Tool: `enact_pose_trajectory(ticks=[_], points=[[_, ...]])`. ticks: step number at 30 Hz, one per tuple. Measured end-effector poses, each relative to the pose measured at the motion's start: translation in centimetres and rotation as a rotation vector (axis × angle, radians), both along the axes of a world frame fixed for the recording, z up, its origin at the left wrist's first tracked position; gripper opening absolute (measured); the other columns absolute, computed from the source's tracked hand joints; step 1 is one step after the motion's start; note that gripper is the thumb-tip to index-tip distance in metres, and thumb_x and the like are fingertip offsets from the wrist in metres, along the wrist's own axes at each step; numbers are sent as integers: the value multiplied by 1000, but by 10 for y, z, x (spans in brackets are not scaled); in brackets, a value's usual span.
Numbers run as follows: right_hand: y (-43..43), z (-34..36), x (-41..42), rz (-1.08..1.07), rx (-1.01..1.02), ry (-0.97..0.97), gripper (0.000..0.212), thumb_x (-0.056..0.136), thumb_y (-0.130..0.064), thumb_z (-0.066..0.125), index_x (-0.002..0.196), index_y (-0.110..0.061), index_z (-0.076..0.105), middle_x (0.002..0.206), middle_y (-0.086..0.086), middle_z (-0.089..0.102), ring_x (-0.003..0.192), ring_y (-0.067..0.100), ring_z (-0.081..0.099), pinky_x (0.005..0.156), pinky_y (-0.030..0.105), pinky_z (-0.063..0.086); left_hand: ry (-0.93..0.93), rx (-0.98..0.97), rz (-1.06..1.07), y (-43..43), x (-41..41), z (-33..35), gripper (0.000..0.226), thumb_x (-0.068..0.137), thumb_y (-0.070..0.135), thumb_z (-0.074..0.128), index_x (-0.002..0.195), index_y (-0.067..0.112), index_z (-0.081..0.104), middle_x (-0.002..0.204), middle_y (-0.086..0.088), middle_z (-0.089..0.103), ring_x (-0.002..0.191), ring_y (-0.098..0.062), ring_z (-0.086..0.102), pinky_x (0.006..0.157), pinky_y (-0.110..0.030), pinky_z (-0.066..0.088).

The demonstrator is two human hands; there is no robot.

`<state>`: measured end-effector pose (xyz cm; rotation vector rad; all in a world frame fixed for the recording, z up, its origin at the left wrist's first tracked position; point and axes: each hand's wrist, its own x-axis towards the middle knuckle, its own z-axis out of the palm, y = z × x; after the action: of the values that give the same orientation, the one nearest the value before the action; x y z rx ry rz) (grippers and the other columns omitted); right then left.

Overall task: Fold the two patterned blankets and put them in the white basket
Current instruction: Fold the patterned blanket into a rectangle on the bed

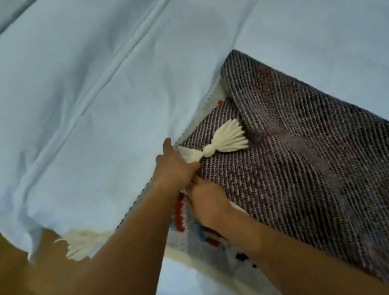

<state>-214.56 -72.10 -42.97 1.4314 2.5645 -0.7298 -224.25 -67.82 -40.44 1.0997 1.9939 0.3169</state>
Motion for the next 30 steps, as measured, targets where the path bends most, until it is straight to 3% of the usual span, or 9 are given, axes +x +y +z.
enact_pose_trajectory(ticks=[6, 12, 17, 18, 21, 24, 27, 29, 30], points=[[-58, -13, -65, 114, -36, -10, 34, 95, -12, 40, 129, -11, 46, 132, 13, 49, 114, 26, 52, 94, 35, 44, 204, -36, -99, -65, -77, -7, 33, 88, 20, 46, 120, 9, 50, 118, -20, 54, 106, -36, 54, 81, -36, 42], [-95, -27, -89, 49, -103, -44, 40, 90, -5, 43, 129, -13, 45, 123, 10, 55, 104, 28, 59, 82, 36, 49, 173, -58, -57, -130, -130, -29, 7, 89, 16, 46, 91, 9, 47, 101, -15, 60, 91, -33, 55, 65, -30, 35], [-96, -24, -102, 47, -135, -83, 40, 92, -8, 39, 133, -10, 41, 132, 13, 51, 113, 30, 54, 89, 35, 44, 201, -12, -236, -154, -152, -40, 4, 86, 14, 43, 82, 14, 42, 91, -11, 54, 81, -30, 54, 60, -31, 34], [-97, -22, -105, 63, -141, -79, 42, 93, -9, 39, 135, -10, 39, 135, 13, 49, 116, 30, 52, 91, 34, 42, 230, -11, -298, -158, -158, -41, 3, 86, 14, 43, 87, 13, 46, 95, -11, 54, 84, -31, 55, 61, -32, 37], [-103, -23, -113, 151, -190, -126, 41, 94, -12, 37, 135, -6, 41, 139, 14, 47, 125, 26, 47, 101, 31, 36, 299, -79, -511, -166, -175, -43, 35, 86, 12, 43, 121, 17, 50, 112, -10, 52, 100, -29, 55, 75, -36, 44], [-104, -24, -111, 95, -294, -157, 36, 93, -9, 41, 127, -4, 50, 128, 15, 55, 117, 27, 53, 95, 31, 41, 370, -140, -678, -165, -184, -44, 42, 89, 18, 42, 131, 25, 47, 122, -7, 48, 109, -28, 50, 85, -36, 41], [-101, -22, -107, 3, -344, -111, 32, 91, -10, 44, 122, -6, 49, 122, 14, 57, 110, 28, 54, 90, 31, 43, 292, -123, -542, -162, -185, -43, 35, 93, 30, 36, 105, 10, 62, 116, -12, 53, 105, -29, 51, 82, -35, 39], [-103, -21, -106, -14, -325, -95, 29, 91, -18, 47, 118, -8, 50, 118, 12, 58, 107, 28, 55, 88, 32, 44, 256, -76, -419, -160, -182, -43, 38, 89, 41, 41, 77, 8, 56, 99, -12, 57, 95, -29, 55, 73, -34, 38], [-105, -21, -105, -19, -307, -89, 29, 91, -21, 48, 117, -8, 51, 118, 11, 58, 106, 27, 55, 87, 32, 44, 302, -37, -440, -160, -181, -43, 37, 86, 47, 47, 80, 11, 54, 96, -9, 57, 94, -28, 55, 72, -34, 38]])
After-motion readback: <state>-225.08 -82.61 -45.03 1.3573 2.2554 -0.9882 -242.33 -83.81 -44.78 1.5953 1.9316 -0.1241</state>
